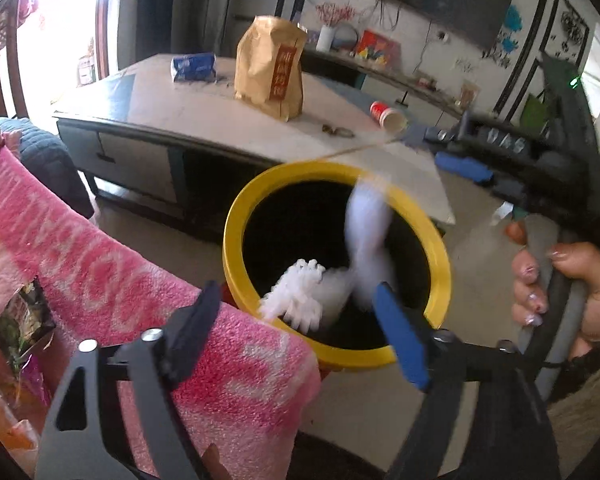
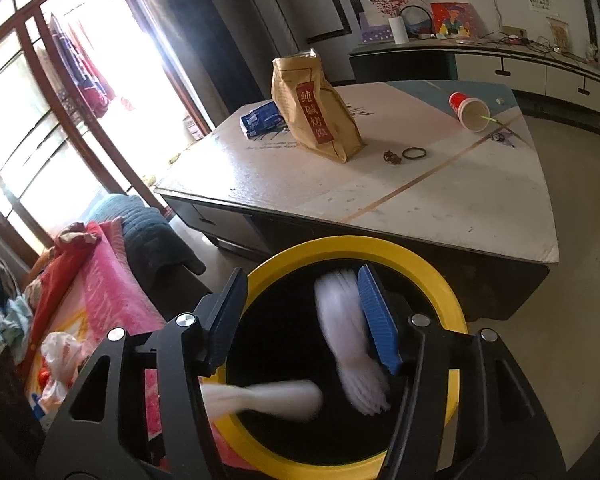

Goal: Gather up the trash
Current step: 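Carry both held foam nets over the yellow trash bin with both tools, then open both tools to drop the foam nets into the bin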

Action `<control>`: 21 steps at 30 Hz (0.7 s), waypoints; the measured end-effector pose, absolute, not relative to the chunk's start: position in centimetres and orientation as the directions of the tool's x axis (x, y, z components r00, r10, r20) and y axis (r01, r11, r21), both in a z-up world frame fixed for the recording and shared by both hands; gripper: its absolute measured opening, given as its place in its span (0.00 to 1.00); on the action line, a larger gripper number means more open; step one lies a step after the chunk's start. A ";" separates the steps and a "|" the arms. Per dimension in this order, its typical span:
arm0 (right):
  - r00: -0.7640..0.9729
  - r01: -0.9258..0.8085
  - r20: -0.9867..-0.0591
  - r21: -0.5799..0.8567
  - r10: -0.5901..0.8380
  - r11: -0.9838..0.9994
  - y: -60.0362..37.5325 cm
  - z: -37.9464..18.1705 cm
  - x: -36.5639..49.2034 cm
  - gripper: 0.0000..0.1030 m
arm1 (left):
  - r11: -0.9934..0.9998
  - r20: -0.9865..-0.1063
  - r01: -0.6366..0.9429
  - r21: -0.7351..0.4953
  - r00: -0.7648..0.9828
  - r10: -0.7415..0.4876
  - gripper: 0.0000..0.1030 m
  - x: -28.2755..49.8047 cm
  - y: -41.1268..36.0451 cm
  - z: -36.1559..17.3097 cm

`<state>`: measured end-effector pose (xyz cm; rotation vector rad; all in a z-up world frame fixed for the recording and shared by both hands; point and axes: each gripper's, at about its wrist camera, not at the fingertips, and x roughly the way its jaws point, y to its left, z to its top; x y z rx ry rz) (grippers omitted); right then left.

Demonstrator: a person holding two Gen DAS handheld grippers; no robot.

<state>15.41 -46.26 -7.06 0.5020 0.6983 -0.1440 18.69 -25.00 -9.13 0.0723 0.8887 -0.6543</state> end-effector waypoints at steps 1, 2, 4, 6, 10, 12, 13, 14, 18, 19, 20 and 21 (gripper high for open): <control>0.762 0.292 -0.647 0.390 0.034 0.873 -46.2 -7.1 15.4 0.52 | 0.811 -0.732 0.549 -0.204 0.464 -0.498 0.90 18.5 -24.6 -9.0; 0.762 0.291 -0.647 0.389 0.034 0.874 -46.1 -7.1 15.3 0.53 | 0.816 -0.726 0.539 -0.208 0.474 -0.498 0.91 18.4 -24.3 -8.8; 0.762 0.288 -0.647 0.386 0.034 0.876 -45.7 -7.0 15.3 0.54 | 0.823 -0.702 0.521 -0.228 0.498 -0.510 0.93 18.3 -23.3 -8.3; 0.766 0.283 -0.642 0.383 0.033 0.879 -45.3 -6.8 15.3 0.56 | 0.832 -0.682 0.504 -0.232 0.525 -0.509 0.94 18.1 -22.4 -7.7; 0.783 0.257 -0.621 0.378 0.038 0.889 -43.8 -6.0 15.3 0.65 | 0.851 -0.639 0.468 -0.237 0.585 -0.499 0.94 17.7 -20.2 -6.5; 0.788 0.237 -0.614 0.376 0.050 0.896 -43.0 -5.7 15.3 0.66 | 0.862 -0.629 0.450 -0.235 0.606 -0.488 0.94 17.5 -19.2 -6.1; 0.790 0.223 -0.611 0.373 0.058 0.900 -42.5 -5.5 15.4 0.66 | 0.869 -0.625 0.438 -0.231 0.617 -0.477 0.94 17.4 -18.7 -5.8; 0.790 0.214 -0.609 0.372 0.064 0.903 -42.1 -5.4 15.4 0.67 | 0.874 -0.624 0.429 -0.227 0.625 -0.469 0.94 17.3 -18.3 -5.7; 0.793 0.167 -0.602 0.365 0.096 0.916 -40.2 -4.8 15.4 0.68 | 0.890 -0.613 0.396 -0.225 0.653 -0.445 0.94 17.0 -16.4 -5.1; 0.794 0.155 -0.599 0.364 0.104 0.918 -39.7 -4.6 15.4 0.68 | 0.896 -0.609 0.384 -0.224 0.662 -0.436 0.94 16.9 -15.9 -4.9; 0.795 0.142 -0.597 0.363 0.113 0.921 -39.3 -4.4 15.4 0.68 | 0.899 -0.607 0.376 -0.222 0.669 -0.430 0.94 16.8 -15.5 -4.8; 0.795 0.134 -0.595 0.362 0.119 0.922 -38.9 -4.3 15.4 0.68 | 0.903 -0.605 0.369 -0.222 0.674 -0.424 0.94 16.7 -15.2 -4.7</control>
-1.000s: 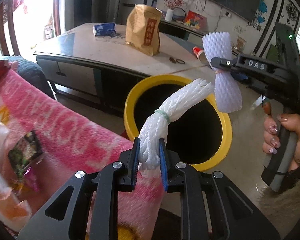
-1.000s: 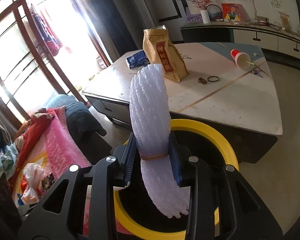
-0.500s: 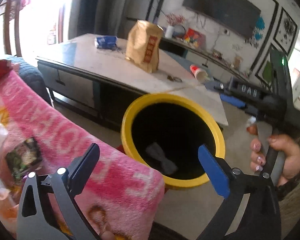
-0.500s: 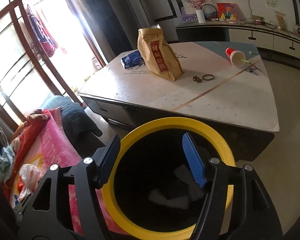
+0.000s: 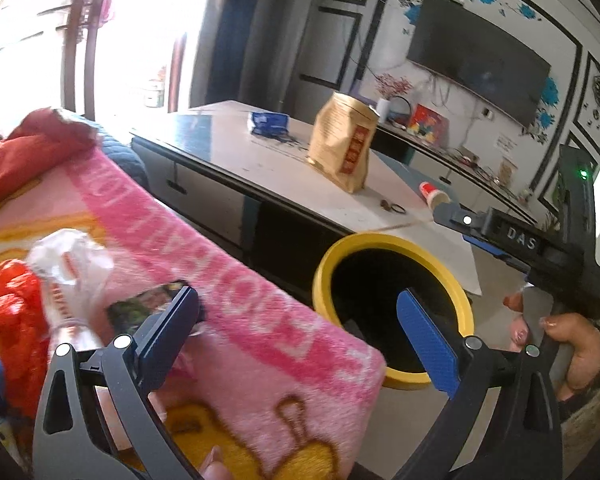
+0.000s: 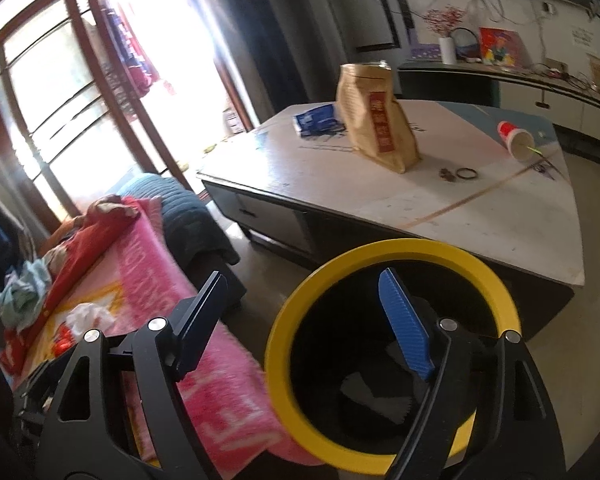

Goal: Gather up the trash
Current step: 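Open both tools to drop the foam nets into the bin, then grasp the blue glove with the left tool while the right tool grasps the white plastic bag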

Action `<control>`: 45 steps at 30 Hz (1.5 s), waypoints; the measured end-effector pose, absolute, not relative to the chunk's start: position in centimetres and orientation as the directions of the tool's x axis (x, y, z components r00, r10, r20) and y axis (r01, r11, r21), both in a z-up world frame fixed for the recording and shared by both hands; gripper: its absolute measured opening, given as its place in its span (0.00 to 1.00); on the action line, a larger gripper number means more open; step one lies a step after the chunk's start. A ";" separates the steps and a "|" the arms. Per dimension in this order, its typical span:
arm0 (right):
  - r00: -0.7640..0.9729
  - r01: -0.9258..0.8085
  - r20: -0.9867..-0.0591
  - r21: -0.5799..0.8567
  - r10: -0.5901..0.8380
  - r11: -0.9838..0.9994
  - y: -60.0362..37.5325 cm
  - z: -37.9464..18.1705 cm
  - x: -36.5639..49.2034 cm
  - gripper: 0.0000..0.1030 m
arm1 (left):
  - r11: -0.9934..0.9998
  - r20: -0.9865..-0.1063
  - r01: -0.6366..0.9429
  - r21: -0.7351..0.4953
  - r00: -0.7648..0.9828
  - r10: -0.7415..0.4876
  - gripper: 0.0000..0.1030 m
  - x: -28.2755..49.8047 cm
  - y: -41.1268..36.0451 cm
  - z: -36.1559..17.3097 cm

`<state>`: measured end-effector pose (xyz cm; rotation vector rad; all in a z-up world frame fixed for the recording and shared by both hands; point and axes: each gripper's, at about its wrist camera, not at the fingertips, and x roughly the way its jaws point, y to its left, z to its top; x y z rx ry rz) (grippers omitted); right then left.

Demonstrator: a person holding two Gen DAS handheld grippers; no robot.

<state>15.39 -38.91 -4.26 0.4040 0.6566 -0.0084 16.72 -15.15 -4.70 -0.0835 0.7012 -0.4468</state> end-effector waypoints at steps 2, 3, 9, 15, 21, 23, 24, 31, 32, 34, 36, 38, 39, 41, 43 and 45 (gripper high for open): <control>0.796 0.113 -0.590 0.363 0.134 0.925 -38.2 -4.0 15.3 0.68 | 0.910 -0.600 0.350 -0.224 0.686 -0.412 0.94 16.6 -14.1 -4.3; 0.797 0.104 -0.588 0.361 0.140 0.927 -37.7 -3.8 15.3 0.68 | 0.914 -0.597 0.341 -0.222 0.694 -0.404 0.94 16.5 -13.6 -4.2; 0.802 0.045 -0.568 0.363 0.183 0.931 -35.7 -2.8 14.8 0.70 | 0.931 -0.574 0.289 -0.224 0.732 -0.366 0.94 15.7 -11.0 -3.2; 0.801 -0.017 -0.554 0.360 0.228 0.933 -33.3 -2.0 14.5 0.70 | 0.937 -0.562 0.246 -0.247 0.751 -0.345 0.94 15.4 -8.6 -2.7; 0.794 -0.069 -0.544 0.360 0.270 0.931 -31.3 -1.5 14.2 0.71 | 0.944 -0.544 0.206 -0.257 0.777 -0.317 0.94 14.7 -6.4 -2.2; 0.792 -0.084 -0.542 0.359 0.281 0.930 -30.8 -1.4 14.1 0.71 | 0.947 -0.540 0.197 -0.254 0.783 -0.308 0.94 14.5 -5.9 -1.9; 0.790 -0.095 -0.540 0.361 0.291 0.928 -30.4 -1.3 14.0 0.71 | 0.948 -0.539 0.192 -0.254 0.785 -0.304 0.94 14.5 -5.7 -1.8; 0.775 -0.149 -0.536 0.361 0.335 0.921 -28.2 -1.0 13.6 0.72 | 0.954 -0.534 0.149 -0.259 0.802 -0.270 0.94 14.1 -3.5 -1.7; 0.773 -0.154 -0.536 0.360 0.339 0.920 -27.9 -1.0 13.5 0.72 | 0.956 -0.533 0.143 -0.258 0.804 -0.264 0.94 14.0 -3.2 -1.7; 0.765 -0.174 -0.537 0.361 0.356 0.916 -27.1 -1.0 13.4 0.72 | 0.958 -0.532 0.129 -0.257 0.808 -0.252 0.94 13.9 -2.5 -1.7; 0.756 -0.193 -0.538 0.360 0.372 0.913 -26.3 -1.0 13.2 0.72 | 0.959 -0.532 0.115 -0.258 0.812 -0.241 0.94 13.7 -1.9 -1.7; 0.747 -0.213 -0.540 0.359 0.388 0.909 -25.5 -1.0 13.1 0.72 | 0.960 -0.532 0.104 -0.260 0.814 -0.232 0.94 13.6 -1.4 -1.6; 0.743 -0.220 -0.541 0.357 0.394 0.908 -25.1 -1.1 13.0 0.72 | 0.960 -0.532 0.098 -0.261 0.815 -0.228 0.94 13.5 -1.2 -1.6; 0.733 -0.242 -0.543 0.355 0.410 0.903 -24.2 -1.1 12.9 0.72 | 0.961 -0.533 0.084 -0.262 0.818 -0.217 0.94 13.4 -0.5 -1.6; 0.725 -0.260 -0.545 0.350 0.421 0.900 -23.4 -1.0 12.8 0.72 | 0.961 -0.530 0.075 -0.266 0.821 -0.211 0.94 13.2 0.1 -1.6; 0.715 -0.277 -0.547 0.348 0.434 0.896 -22.7 -1.1 12.6 0.72 | 0.962 -0.531 0.066 -0.266 0.823 -0.203 0.94 13.1 0.5 -1.6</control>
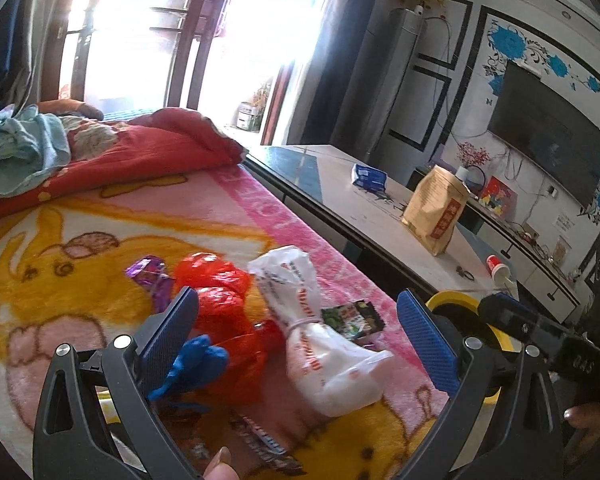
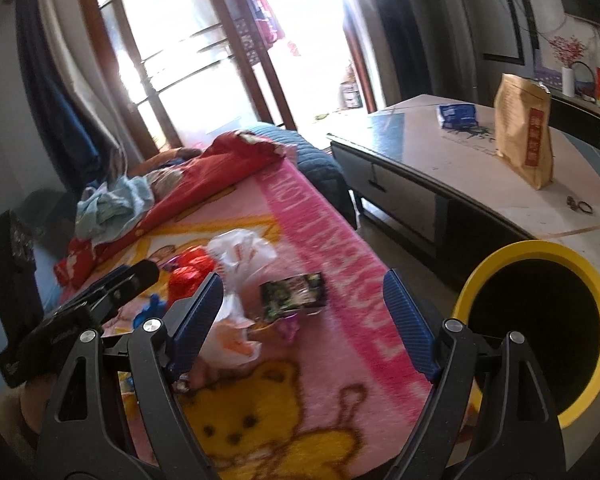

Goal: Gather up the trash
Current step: 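Grasp the blue glove with the left tool while the right tool grasps the white plastic bag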

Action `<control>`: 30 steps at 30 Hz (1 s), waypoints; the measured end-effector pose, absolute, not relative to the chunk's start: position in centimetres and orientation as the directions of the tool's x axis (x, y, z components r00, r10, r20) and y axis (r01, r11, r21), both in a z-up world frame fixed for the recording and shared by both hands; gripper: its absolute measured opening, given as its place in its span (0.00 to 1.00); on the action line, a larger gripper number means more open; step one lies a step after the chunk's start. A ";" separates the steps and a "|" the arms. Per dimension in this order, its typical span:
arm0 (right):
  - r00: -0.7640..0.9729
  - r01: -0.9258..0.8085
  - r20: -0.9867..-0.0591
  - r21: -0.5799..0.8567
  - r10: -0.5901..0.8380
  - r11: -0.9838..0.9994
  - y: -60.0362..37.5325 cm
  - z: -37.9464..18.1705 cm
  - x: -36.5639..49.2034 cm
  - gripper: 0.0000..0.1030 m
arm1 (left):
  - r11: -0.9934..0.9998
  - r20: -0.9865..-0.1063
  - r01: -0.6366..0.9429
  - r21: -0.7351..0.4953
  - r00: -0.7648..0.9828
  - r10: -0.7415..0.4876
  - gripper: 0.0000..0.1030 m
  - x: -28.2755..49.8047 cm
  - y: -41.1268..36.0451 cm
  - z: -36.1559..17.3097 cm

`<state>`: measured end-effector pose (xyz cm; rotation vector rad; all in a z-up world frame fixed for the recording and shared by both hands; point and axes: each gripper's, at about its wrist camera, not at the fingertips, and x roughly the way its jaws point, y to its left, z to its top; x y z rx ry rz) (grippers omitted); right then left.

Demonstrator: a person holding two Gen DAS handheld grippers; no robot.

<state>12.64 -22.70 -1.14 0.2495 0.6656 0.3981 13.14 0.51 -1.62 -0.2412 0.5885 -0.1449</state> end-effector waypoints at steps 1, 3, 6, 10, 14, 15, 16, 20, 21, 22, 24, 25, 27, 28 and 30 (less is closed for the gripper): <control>0.711 -0.285 -0.549 0.346 0.440 0.894 -22.2 -1.2 12.5 0.72 | 0.962 -0.532 0.059 -0.266 0.823 -0.198 0.94 13.1 0.8 -1.6; 0.702 -0.298 -0.552 0.345 0.450 0.890 -21.6 -1.3 12.4 0.72 | 0.962 -0.533 0.046 -0.269 0.825 -0.189 0.94 13.0 1.5 -1.7; 0.686 -0.322 -0.559 0.342 0.466 0.883 -20.5 -1.5 12.2 0.72 | 0.962 -0.534 0.031 -0.272 0.827 -0.177 0.94 12.8 2.2 -1.7; 0.667 -0.350 -0.566 0.337 0.485 0.874 -19.1 -1.6 11.9 0.72 | 0.962 -0.535 0.009 -0.274 0.830 -0.160 0.94 12.7 3.3 -1.8; 0.648 -0.378 -0.574 0.327 0.500 0.866 -17.8 -1.8 11.6 0.72 | 0.962 -0.542 -0.012 -0.275 0.828 -0.144 0.94 12.4 4.4 -2.1; 0.643 -0.385 -0.579 0.321 0.501 0.865 -17.3 -1.9 11.6 0.72 | 0.961 -0.545 -0.018 -0.275 0.826 -0.141 0.94 12.4 4.7 -2.3; 0.637 -0.390 -0.584 0.318 0.503 0.864 -17.0 -2.1 11.6 0.72 | 0.961 -0.551 -0.027 -0.277 0.824 -0.135 0.94 12.2 5.1 -2.5; 0.620 -0.402 -0.601 0.308 0.504 0.862 -16.2 -2.5 11.6 0.72 | 0.960 -0.565 -0.050 -0.276 0.816 -0.120 0.94 11.9 6.2 -3.2; 0.615 -0.404 -0.605 0.308 0.505 0.861 -16.0 -2.7 11.7 0.72 | 0.959 -0.570 -0.053 -0.277 0.813 -0.120 0.94 11.9 6.5 -3.3; 0.612 -0.405 -0.609 0.306 0.505 0.861 -15.8 -2.9 11.8 0.72 | 0.959 -0.576 -0.057 -0.279 0.809 -0.119 0.94 11.8 6.9 -3.6; 0.606 -0.408 -0.616 0.302 0.503 0.862 -15.5 -3.1 11.9 0.72 | 0.958 -0.583 -0.063 -0.279 0.804 -0.116 0.94 11.6 7.5 -4.0; 0.604 -0.409 -0.619 0.299 0.501 0.862 -15.3 -3.3 11.9 0.72 | 0.958 -0.587 -0.065 -0.279 0.801 -0.117 0.94 11.5 7.7 -4.1; 0.600 -0.409 -0.624 0.298 0.500 0.863 -15.0 -3.5 12.1 0.72 | 0.959 -0.602 -0.067 -0.276 0.790 -0.118 0.94 11.5 8.1 -4.6; 0.597 -0.408 -0.627 0.300 0.500 0.863 -14.9 -3.7 12.2 0.72 | 0.960 -0.607 -0.067 -0.273 0.786 -0.118 0.94 11.5 8.2 -4.7; 0.593 -0.404 -0.634 0.301 0.497 0.864 -14.7 -4.0 12.5 0.72 | 0.961 -0.615 -0.064 -0.271 0.779 -0.121 0.93 11.4 8.5 -5.1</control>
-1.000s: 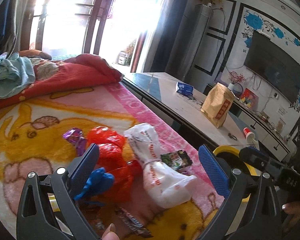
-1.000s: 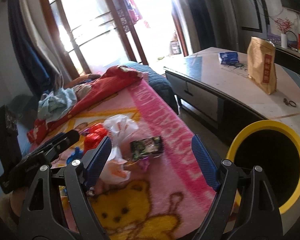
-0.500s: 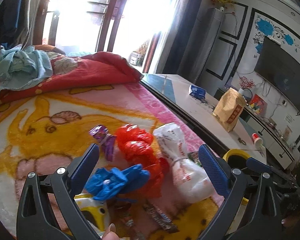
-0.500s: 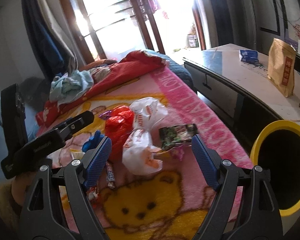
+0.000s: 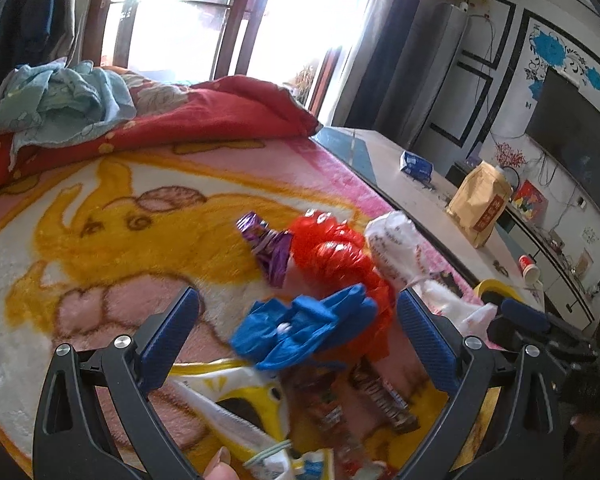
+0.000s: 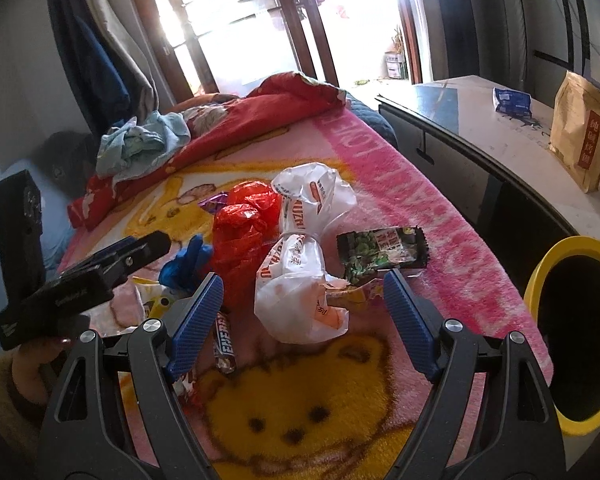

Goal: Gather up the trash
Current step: 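Grasp the blue glove with the left tool while the right tool grasps the white plastic bag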

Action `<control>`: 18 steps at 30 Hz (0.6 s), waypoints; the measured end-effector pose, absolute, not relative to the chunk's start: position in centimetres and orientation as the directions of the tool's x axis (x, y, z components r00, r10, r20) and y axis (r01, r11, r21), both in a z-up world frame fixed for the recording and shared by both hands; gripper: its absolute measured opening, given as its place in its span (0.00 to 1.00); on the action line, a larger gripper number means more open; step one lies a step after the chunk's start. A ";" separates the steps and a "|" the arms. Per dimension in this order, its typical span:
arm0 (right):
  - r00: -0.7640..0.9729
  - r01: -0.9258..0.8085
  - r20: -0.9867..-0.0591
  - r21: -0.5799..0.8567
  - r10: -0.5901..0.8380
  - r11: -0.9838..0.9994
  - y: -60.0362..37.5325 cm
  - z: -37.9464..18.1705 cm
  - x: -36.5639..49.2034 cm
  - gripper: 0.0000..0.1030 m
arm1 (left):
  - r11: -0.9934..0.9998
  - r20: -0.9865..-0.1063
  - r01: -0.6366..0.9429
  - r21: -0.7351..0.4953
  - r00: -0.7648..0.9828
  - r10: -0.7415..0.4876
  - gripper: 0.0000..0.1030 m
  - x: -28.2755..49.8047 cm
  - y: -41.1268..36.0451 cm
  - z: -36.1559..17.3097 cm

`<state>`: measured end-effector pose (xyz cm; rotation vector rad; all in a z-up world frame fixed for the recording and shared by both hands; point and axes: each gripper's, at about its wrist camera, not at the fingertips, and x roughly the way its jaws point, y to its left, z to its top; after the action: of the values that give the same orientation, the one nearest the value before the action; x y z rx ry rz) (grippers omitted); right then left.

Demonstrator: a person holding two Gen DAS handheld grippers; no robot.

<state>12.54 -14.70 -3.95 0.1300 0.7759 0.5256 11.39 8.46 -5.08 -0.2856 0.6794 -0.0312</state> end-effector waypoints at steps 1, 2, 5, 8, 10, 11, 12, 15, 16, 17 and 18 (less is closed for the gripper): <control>0.590 -0.403 -0.636 0.301 0.497 0.864 -14.6 -4.1 12.6 0.72 | 0.961 -0.621 -0.061 -0.270 0.774 -0.125 0.93 11.4 8.6 -5.3; 0.589 -0.403 -0.637 0.301 0.497 0.864 -14.5 -4.2 12.7 0.72 | 0.962 -0.626 -0.057 -0.268 0.769 -0.129 0.93 11.3 8.7 -5.5; 0.584 -0.404 -0.643 0.299 0.496 0.864 -14.2 -4.4 12.8 0.72 | 0.965 -0.646 -0.044 -0.259 0.751 -0.139 0.93 11.3 8.6 -6.2; 0.575 -0.406 -0.650 0.301 0.497 0.863 -13.9 -4.8 13.1 0.72 | 0.963 -0.659 -0.032 -0.269 0.735 -0.160 0.85 11.3 8.7 -6.7; 0.569 -0.406 -0.655 0.302 0.497 0.862 -13.6 -5.0 13.2 0.71 | 0.962 -0.670 -0.031 -0.270 0.724 -0.165 0.74 11.5 8.7 -7.1; 0.566 -0.407 -0.657 0.303 0.498 0.862 -13.5 -5.1 13.3 0.71 | 0.962 -0.673 -0.029 -0.273 0.720 -0.169 0.71 11.5 8.7 -7.3; 0.560 -0.411 -0.659 0.305 0.502 0.859 -13.3 -5.2 13.3 0.70 | 0.960 -0.674 -0.026 -0.278 0.717 -0.176 0.66 11.6 8.8 -7.4; 0.547 -0.414 -0.666 0.312 0.507 0.855 -13.0 -5.4 13.5 0.66 | 0.961 -0.677 -0.018 -0.276 0.713 -0.181 0.50 11.8 8.8 -7.5; 0.544 -0.413 -0.668 0.314 0.508 0.855 -12.9 -5.5 13.6 0.64 | 0.961 -0.678 -0.014 -0.277 0.711 -0.185 0.44 11.8 8.7 -7.5; 0.542 -0.412 -0.669 0.315 0.508 0.855 -12.9 -5.6 13.6 0.62 | 0.960 -0.678 -0.008 -0.279 0.710 -0.191 0.40 11.8 8.7 -7.5; 0.538 -0.413 -0.671 0.319 0.511 0.853 -12.9 -5.6 13.7 0.60 | 0.960 -0.679 -0.002 -0.280 0.707 -0.197 0.32 11.8 8.7 -7.6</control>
<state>13.68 -12.92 -5.64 0.1280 0.8389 0.5514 11.84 8.66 -7.58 -0.2696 0.7805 -0.1098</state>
